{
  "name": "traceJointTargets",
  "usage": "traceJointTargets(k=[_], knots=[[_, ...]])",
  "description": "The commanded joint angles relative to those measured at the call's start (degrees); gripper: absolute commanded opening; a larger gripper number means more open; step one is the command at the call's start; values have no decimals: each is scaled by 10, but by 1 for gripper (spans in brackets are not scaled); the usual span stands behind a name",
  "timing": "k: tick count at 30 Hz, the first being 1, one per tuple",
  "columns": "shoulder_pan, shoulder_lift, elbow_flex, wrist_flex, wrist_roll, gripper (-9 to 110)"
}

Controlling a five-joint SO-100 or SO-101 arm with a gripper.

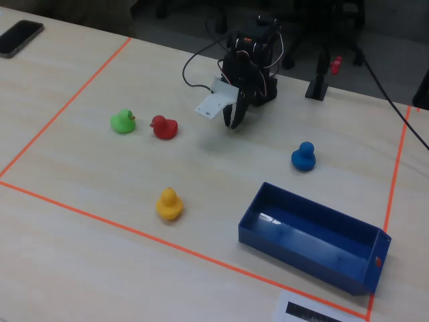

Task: Grasp green duck and put it into box.

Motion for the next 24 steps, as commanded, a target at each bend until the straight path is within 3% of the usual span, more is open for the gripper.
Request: traceJointTargets(k=[1,14,16,18,20,24], knots=[[4,-9,-3,12,-1,4],[6,-9,-3,12,-2,0],[18,-9,-3,14,-60,0],[32,-16,-9,-18,-50,4],[74,-70,-53,-88,-21,8],[146,-267,-263,-104,-47,16]])
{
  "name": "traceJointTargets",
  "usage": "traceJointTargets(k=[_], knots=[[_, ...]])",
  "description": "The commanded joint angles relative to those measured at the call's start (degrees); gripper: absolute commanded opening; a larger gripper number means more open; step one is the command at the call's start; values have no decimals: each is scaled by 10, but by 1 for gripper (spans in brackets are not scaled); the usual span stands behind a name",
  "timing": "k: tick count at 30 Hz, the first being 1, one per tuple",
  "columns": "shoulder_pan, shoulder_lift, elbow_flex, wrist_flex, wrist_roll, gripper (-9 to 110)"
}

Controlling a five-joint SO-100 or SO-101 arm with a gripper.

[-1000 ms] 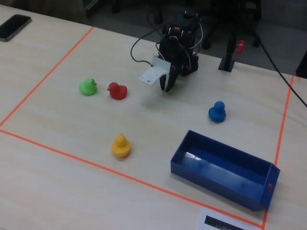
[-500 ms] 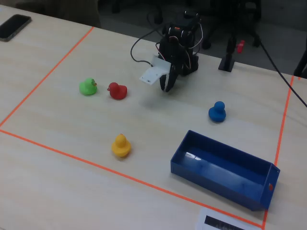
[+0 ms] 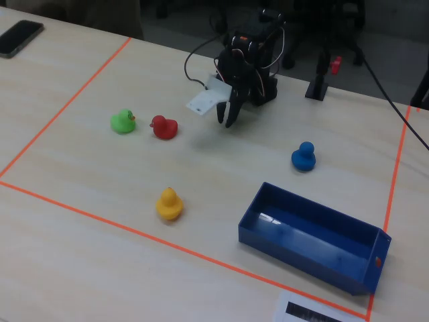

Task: Grasp green duck and put it into box.

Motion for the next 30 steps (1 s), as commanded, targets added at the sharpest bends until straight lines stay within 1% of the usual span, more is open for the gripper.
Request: traceJointTargets(k=[1,4,7,9,12,15,20,23,26,30], knots=[[73,-195,-257,-38,-20,18],[133,-332,-439,-49,-28,26],[196,-450,-588,-70,-56,32],[235,-520,-654,-95,-79,34],[281,-616,-709,-153,-102,38],[319,-696,-734,-209,-121,42],[360,-792,-726,-292,-145,44],[381,-822,-689,-353,-169,44],[395,-838,-635,-440,-197,45],[405,-855,-628,-442,-214,45]])
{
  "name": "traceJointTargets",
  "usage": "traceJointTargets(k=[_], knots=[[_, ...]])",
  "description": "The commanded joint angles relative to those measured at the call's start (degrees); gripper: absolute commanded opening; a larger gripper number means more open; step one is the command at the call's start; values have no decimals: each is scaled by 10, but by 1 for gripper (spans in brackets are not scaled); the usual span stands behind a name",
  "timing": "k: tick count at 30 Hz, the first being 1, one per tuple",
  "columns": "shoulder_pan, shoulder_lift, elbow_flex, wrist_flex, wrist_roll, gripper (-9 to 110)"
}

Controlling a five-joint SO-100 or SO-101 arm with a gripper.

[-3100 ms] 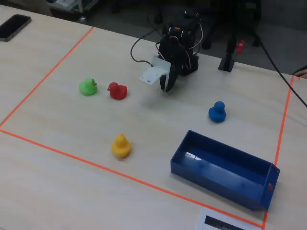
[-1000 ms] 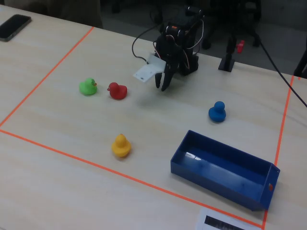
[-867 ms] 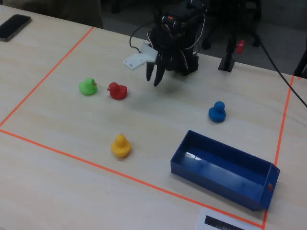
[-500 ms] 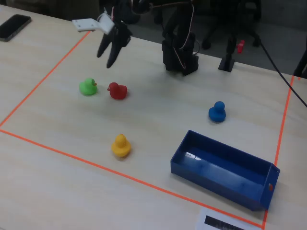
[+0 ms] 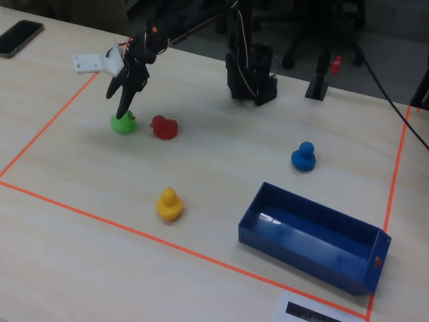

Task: Grasp green duck and put it into box.

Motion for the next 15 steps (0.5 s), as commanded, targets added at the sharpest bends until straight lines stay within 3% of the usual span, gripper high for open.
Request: traceJointTargets(k=[1,15], knots=[[11,1,-5,-3,-22,45],[11,-83,-79,77,-49,45]])
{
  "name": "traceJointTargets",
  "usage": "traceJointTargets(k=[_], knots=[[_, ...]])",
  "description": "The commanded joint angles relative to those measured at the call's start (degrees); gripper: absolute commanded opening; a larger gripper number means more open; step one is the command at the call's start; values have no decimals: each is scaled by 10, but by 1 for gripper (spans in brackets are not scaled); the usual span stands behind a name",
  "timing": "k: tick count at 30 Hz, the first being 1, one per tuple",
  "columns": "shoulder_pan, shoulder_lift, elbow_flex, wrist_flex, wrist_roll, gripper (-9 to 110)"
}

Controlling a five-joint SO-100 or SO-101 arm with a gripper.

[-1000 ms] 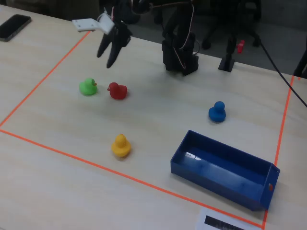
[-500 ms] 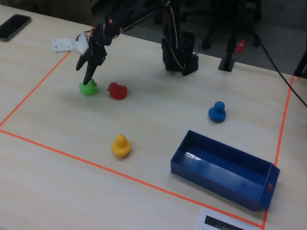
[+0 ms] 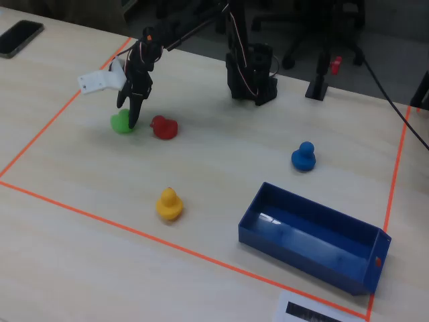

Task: Grasp green duck and put it into box.

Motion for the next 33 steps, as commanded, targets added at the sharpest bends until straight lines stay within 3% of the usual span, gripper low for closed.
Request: traceJointTargets(k=[1,21,24,28,33], knots=[[0,-10,-47,-4,6,45],[29,-90,-35,-112,-23,44],[29,-97,-18,-132,-23,33],[19,-105,-4,-130,-18,3],[10,-107,3,-116,6,0]])
